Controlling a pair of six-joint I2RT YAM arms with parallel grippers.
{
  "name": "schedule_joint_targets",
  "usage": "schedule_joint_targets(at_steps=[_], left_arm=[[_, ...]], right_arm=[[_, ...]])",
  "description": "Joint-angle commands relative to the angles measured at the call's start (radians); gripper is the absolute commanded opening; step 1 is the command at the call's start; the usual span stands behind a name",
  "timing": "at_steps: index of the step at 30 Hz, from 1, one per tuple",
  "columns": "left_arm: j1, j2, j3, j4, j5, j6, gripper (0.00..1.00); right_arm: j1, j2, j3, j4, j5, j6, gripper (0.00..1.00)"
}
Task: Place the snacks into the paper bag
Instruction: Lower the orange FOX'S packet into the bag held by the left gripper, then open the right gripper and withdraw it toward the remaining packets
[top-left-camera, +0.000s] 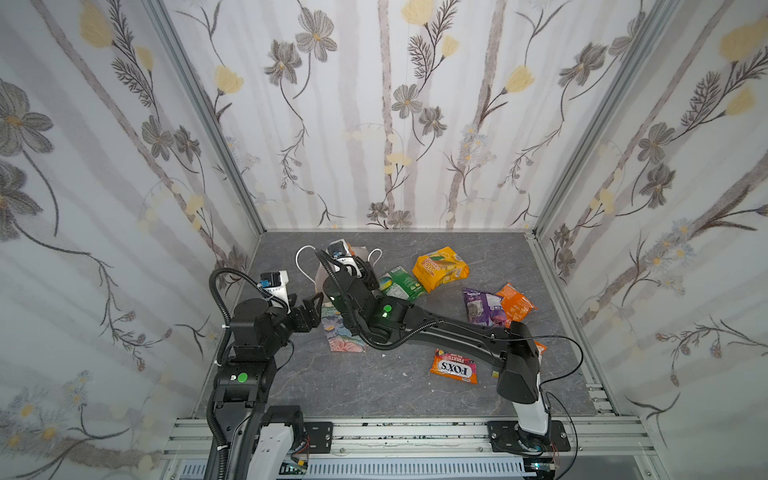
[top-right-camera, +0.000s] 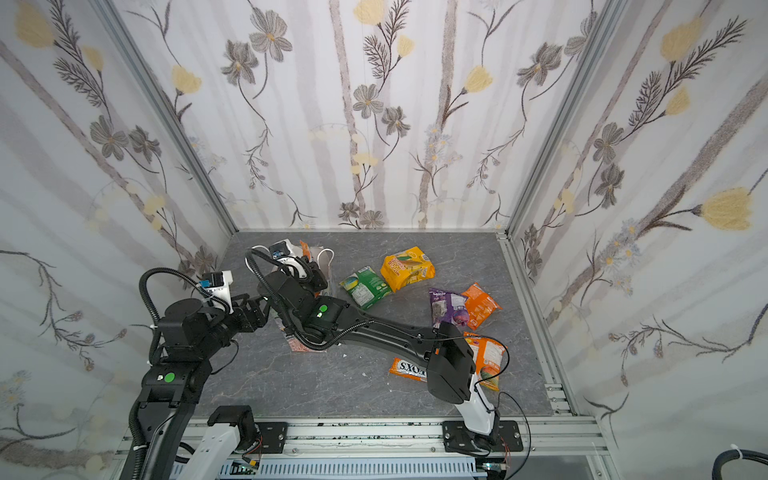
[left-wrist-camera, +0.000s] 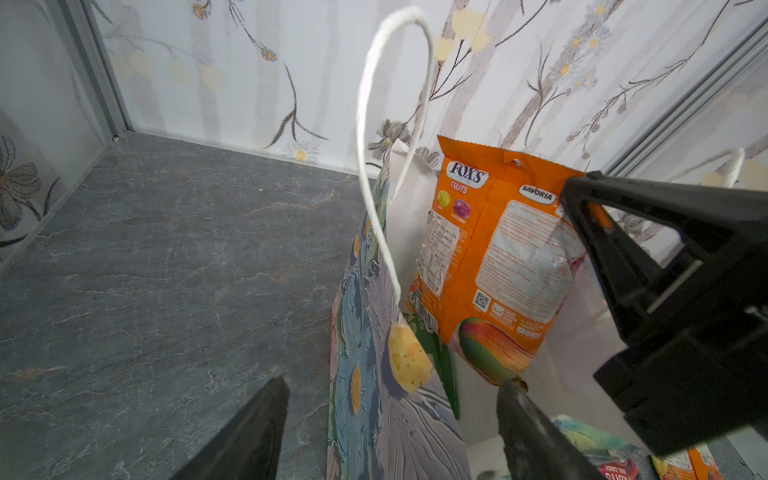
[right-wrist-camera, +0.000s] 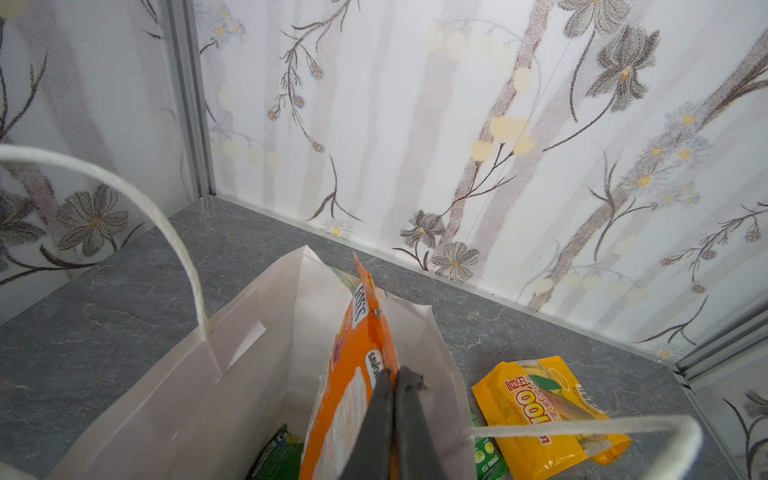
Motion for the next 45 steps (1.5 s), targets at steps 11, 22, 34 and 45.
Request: schedule_joint_targets(at_steps=[11, 22, 34, 45], left_arm=[[0.000, 0.007, 0.003, 0.029, -0.005, 0.003, 0.78], [-0.002, 0.002, 0.022, 0.018, 0.043, 0.002, 0.78], [-0.005, 0.016, 0.023, 0.025, 0.060, 0.006, 0.81], [-0.006, 0.042, -0.016, 0.061, 0.048, -0.010, 0.81]], right_arm=[[0.025, -0.068, 0.007, 0.011, -0.057, 0.021, 0.37], [0.025, -0.175, 0.005, -0.025, -0.390, 0.050, 0.45], [-0.048, -0.574, -0.349, -0.056, -0.646, 0.084, 0.51], [-0.296, -0.790, -0.600, -0.153, -0.987, 0.297, 0.57]])
